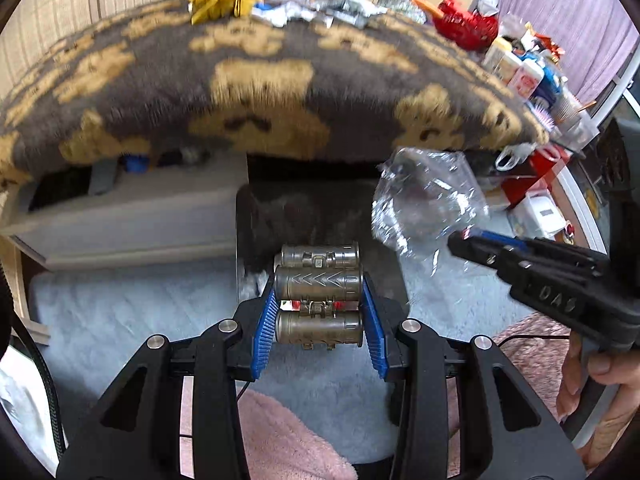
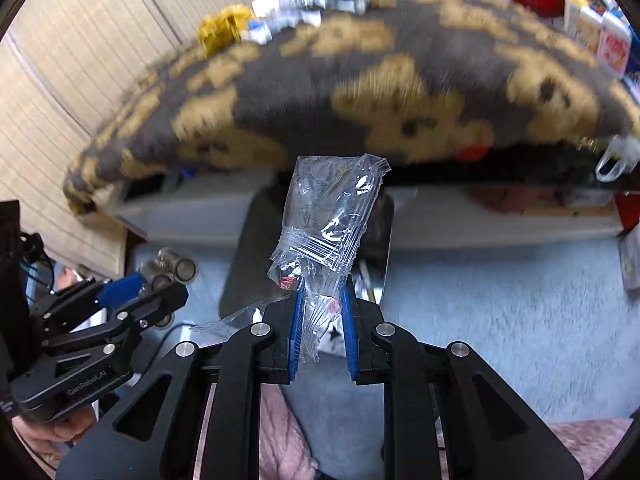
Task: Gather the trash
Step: 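Lower both held items into the metal bin and open both tools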
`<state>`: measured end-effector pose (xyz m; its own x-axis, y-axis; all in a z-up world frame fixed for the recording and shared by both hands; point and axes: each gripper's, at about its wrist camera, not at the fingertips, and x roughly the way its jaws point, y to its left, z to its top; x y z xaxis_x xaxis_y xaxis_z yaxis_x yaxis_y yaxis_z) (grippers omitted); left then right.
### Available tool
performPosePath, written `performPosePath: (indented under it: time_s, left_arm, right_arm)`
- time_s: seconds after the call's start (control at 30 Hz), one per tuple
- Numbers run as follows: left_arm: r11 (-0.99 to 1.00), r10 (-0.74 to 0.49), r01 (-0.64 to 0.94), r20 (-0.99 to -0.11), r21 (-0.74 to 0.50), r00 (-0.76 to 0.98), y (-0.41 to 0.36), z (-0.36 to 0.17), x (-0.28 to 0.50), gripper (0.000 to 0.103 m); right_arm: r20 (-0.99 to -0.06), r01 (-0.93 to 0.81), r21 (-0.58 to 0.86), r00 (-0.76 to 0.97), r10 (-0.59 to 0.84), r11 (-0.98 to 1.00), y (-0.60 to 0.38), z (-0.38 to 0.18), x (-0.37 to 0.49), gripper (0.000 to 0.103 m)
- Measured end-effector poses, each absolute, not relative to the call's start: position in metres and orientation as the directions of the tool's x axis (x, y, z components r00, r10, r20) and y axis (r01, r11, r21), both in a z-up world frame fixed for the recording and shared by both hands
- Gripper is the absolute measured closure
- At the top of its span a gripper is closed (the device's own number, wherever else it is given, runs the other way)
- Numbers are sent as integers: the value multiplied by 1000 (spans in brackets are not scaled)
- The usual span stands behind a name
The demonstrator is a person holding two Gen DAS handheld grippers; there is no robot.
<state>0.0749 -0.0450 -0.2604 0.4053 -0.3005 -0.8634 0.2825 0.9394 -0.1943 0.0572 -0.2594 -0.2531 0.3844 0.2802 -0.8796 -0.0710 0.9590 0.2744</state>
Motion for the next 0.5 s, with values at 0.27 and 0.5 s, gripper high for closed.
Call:
performPosePath:
  time_s: [0.27, 0.5]
  left_arm:
    - [940, -295, 269, -893, -208, 340, -44, -302, 95, 66]
    - [941, -287, 267, -906, -206, 311, -49, -324, 112, 66]
  right_arm:
    - [-919, -23, 277, 286, 272, 961, -250, -300, 87, 84]
    - [-931, 4, 286, 238, 277, 958, -248, -325, 108, 81]
